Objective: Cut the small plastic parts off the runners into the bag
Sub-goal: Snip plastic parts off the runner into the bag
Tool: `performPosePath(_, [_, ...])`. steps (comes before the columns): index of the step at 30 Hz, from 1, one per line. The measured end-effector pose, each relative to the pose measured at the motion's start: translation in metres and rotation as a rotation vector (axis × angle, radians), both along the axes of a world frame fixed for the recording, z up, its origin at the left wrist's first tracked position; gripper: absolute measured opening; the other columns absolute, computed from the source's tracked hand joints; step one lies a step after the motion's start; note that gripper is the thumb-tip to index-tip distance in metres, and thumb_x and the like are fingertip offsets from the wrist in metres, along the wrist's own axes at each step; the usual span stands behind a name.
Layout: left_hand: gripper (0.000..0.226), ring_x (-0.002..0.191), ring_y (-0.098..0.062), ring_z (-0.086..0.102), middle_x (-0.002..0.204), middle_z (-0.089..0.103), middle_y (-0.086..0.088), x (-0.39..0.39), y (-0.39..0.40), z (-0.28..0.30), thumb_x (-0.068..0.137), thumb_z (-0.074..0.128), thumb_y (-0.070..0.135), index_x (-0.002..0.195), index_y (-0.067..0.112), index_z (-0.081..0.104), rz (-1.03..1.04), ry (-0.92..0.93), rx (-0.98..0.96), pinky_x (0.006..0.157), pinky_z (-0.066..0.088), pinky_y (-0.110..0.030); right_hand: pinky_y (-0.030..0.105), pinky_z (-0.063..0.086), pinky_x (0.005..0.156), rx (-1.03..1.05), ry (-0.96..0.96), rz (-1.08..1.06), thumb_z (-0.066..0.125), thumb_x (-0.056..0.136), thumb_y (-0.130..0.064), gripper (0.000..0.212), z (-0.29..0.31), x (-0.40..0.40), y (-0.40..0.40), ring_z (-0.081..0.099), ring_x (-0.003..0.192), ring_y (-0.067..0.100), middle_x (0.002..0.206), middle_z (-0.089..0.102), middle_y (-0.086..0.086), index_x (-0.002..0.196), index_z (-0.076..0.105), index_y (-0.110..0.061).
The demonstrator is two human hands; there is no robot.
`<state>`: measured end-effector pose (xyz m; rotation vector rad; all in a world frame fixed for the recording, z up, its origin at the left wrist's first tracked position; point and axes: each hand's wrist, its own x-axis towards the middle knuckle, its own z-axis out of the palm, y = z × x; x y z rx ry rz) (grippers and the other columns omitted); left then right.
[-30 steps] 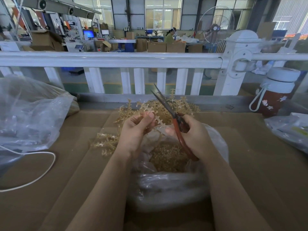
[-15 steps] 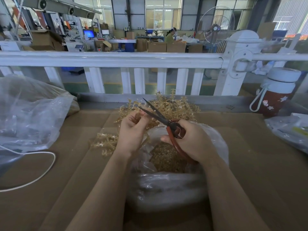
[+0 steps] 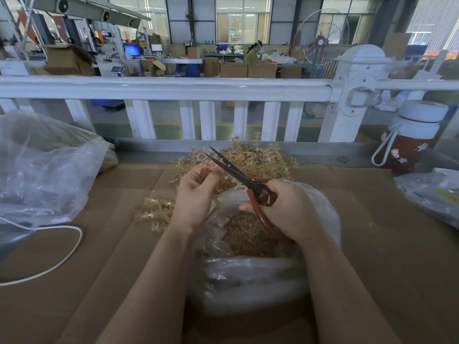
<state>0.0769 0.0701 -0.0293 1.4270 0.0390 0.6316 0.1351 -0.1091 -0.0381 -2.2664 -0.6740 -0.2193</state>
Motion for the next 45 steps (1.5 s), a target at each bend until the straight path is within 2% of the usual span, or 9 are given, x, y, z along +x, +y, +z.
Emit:
performPosePath(6, [0.029,0.054,-0.009,0.030,0.056,0.039,0.008,0.000,0.000,0.000,0.082,0.066,0.029,0.055,0.028,0.056,-0.027,-0.001,-0.018,0.052,0.034,-0.016,0.018,0.041,0.055,0.016,0.000,0.000,0.055,0.051,-0.095,0.062,0.000,0.000,0.000,0.059,0.065,-0.002,0.070,0.063,-0.018,0.076,0.060,-0.038])
performPosePath(10, [0.030,0.056,-0.009,0.029,0.057,0.037,0.007,0.001,0.002,-0.001,0.082,0.067,0.030,0.056,0.027,0.052,-0.021,0.009,-0.015,0.055,0.033,-0.020,0.014,0.038,0.053,0.033,0.014,0.003,0.047,0.045,-0.104,0.072,-0.001,0.000,0.001,0.060,0.066,-0.004,0.069,0.063,-0.018,0.074,0.060,-0.039])
performPosePath(15, [0.029,0.054,-0.006,0.036,0.055,0.043,0.012,0.001,0.003,-0.002,0.082,0.067,0.028,0.055,0.028,0.055,-0.038,0.011,-0.009,0.058,0.036,-0.021,0.016,0.036,0.052,0.007,0.009,0.002,0.055,0.052,-0.097,0.062,0.002,-0.002,0.002,0.056,0.076,-0.015,0.081,0.057,-0.042,0.071,0.056,-0.038])
performPosePath(19, [0.034,0.055,0.003,0.051,0.058,0.057,0.017,0.000,0.000,-0.003,0.091,0.065,0.012,0.063,0.032,0.069,-0.117,-0.029,0.079,0.058,0.042,-0.009,0.016,0.035,0.053,-0.024,-0.016,-0.018,0.057,0.056,-0.092,0.057,0.006,-0.005,0.000,0.058,0.067,-0.006,0.069,0.061,-0.022,0.074,0.057,-0.038])
performPosePath(25, [0.038,0.055,0.000,0.049,0.060,0.057,0.015,0.000,0.001,-0.002,0.093,0.063,0.006,0.064,0.030,0.068,-0.162,-0.011,0.089,0.057,0.042,-0.011,0.011,0.039,0.056,-0.091,-0.013,-0.009,0.069,0.069,-0.080,0.049,0.015,-0.011,-0.003,0.058,0.074,-0.009,0.075,0.062,-0.021,0.092,0.066,-0.037])
performPosePath(28, [0.030,0.055,-0.007,0.043,0.059,0.050,0.005,-0.001,0.001,-0.003,0.086,0.069,0.013,0.060,0.024,0.060,-0.179,0.004,0.041,0.057,0.041,-0.016,-0.001,0.035,0.066,-0.149,-0.041,-0.034,0.067,0.072,-0.080,0.048,0.021,-0.015,-0.006,0.053,0.070,-0.014,0.072,0.058,-0.022,0.090,0.065,-0.036])
performPosePath(31, [0.007,0.066,-0.013,0.060,0.071,0.064,-0.002,-0.001,0.002,-0.002,0.079,0.071,0.018,0.075,0.016,0.067,-0.205,0.012,-0.134,0.067,0.052,-0.022,0.005,0.039,0.060,-0.189,-0.059,-0.041,0.062,0.073,-0.084,0.053,0.026,-0.018,-0.009,0.050,0.067,-0.011,0.076,0.059,-0.023,0.099,0.066,-0.039])
performPosePath(35, [0.024,0.087,-0.016,0.067,0.094,0.073,-0.004,-0.001,0.005,-0.002,0.081,0.074,0.021,0.100,0.007,0.069,-0.168,-0.048,-0.179,0.083,0.055,-0.030,-0.007,0.029,0.073,-0.166,-0.050,-0.027,0.065,0.075,-0.079,0.051,0.028,-0.020,-0.009,0.049,0.069,-0.010,0.080,0.061,-0.022,0.103,0.068,-0.037])
performPosePath(45, [0.013,0.085,-0.014,0.066,0.087,0.074,-0.001,-0.002,0.005,-0.004,0.076,0.076,0.028,0.084,0.019,0.077,-0.129,-0.041,-0.134,0.088,0.051,-0.036,-0.007,0.028,0.073,-0.163,-0.074,-0.024,0.064,0.077,-0.078,0.049,0.029,-0.022,-0.007,0.047,0.068,-0.012,0.073,0.055,-0.026,0.107,0.065,-0.039])
